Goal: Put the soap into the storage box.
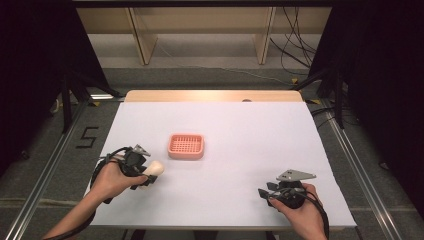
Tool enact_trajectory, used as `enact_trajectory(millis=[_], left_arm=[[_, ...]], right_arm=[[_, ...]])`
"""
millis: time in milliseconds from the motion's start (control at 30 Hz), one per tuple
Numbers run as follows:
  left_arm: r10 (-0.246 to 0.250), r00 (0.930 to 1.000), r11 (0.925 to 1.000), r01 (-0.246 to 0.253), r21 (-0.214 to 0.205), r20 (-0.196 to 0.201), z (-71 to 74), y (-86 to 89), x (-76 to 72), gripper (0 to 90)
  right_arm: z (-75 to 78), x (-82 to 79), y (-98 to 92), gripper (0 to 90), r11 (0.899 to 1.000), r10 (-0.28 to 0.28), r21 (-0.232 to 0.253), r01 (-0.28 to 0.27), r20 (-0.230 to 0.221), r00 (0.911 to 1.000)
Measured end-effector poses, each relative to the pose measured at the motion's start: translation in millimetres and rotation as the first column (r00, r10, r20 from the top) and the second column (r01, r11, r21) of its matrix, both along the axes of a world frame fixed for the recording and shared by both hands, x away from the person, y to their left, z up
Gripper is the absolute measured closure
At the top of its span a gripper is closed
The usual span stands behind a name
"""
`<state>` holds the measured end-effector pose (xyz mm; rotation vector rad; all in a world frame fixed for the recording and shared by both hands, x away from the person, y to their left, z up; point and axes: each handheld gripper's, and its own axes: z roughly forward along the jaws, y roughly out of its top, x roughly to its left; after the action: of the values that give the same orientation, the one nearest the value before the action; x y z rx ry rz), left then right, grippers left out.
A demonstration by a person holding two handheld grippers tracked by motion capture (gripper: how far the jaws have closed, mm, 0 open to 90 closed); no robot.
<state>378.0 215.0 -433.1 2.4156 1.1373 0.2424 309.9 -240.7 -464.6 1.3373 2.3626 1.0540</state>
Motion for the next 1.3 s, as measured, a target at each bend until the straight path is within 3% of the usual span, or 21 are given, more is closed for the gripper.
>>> enact_trajectory(millis=[33, 67, 167, 267, 800, 1133, 1233, 1300], left_arm=[[-0.001, 1.0, 1.0, 0.001, 0.001, -0.001, 0.3, -0.1, 0.3, 48.8], [0.001, 1.0, 1.0, -0.001, -0.004, 0.008, 0.4, -0.3, 0.5, 48.8], [-0.01, 0.9999, 0.9999, 0.01, 0.001, 0.009, 1.4, -0.5, 1.5, 48.8], [-0.013, 0.9997, 0.9999, 0.013, 0.007, 0.02, 2.5, -1.2, 2.0, 48.8], [-0.02, 0.9992, 0.9998, 0.02, -0.001, 0.034, 6.3, -5.5, 6.7, 48.8], [-0.023, 0.9987, 0.9997, 0.023, -0.003, 0.045, 7.8, -10.1, 10.2, 48.8], [-0.033, 0.9985, 0.9994, 0.034, -0.004, 0.044, 7.9, -11.1, 11.1, 48.8], [-0.035, 0.9985, 0.9994, 0.035, -0.001, 0.043, 8.5, -11.5, 11.8, 48.8]], right_arm=[[-0.6, 0.2, 0.2, 56.9, 1.0, 0.0, 0.006, 0.0, 0.008, 1.0], [0.5, -0.6, 1.2, 56.9, 1.0, -0.016, 0.019, 0.016, -0.013, 0.9998], [0.1, 0.2, 0.5, 56.9, 1.0, -0.003, 0.017, 0.003, 0.012, 0.9999], [1.0, -2.0, 2.5, 56.9, 0.999, -0.025, 0.03, 0.025, -0.018, 0.9995], [1.6, -2.3, 2.6, 56.9, 0.999, -0.025, 0.025, 0.026, -0.038, 0.999], [0.1, 0.3, 0.5, 56.9, 1.0, -0.005, 0.011, 0.005, -0.004, 1.0], [0.7, -0.6, 1.0, 56.9, 1.0, -0.013, 0.013, 0.013, -0.018, 0.9998], [-0.5, 1.4, -0.1, 56.9, 1.0, 0.006, 0.009, -0.006, 0.013, 0.9999]])
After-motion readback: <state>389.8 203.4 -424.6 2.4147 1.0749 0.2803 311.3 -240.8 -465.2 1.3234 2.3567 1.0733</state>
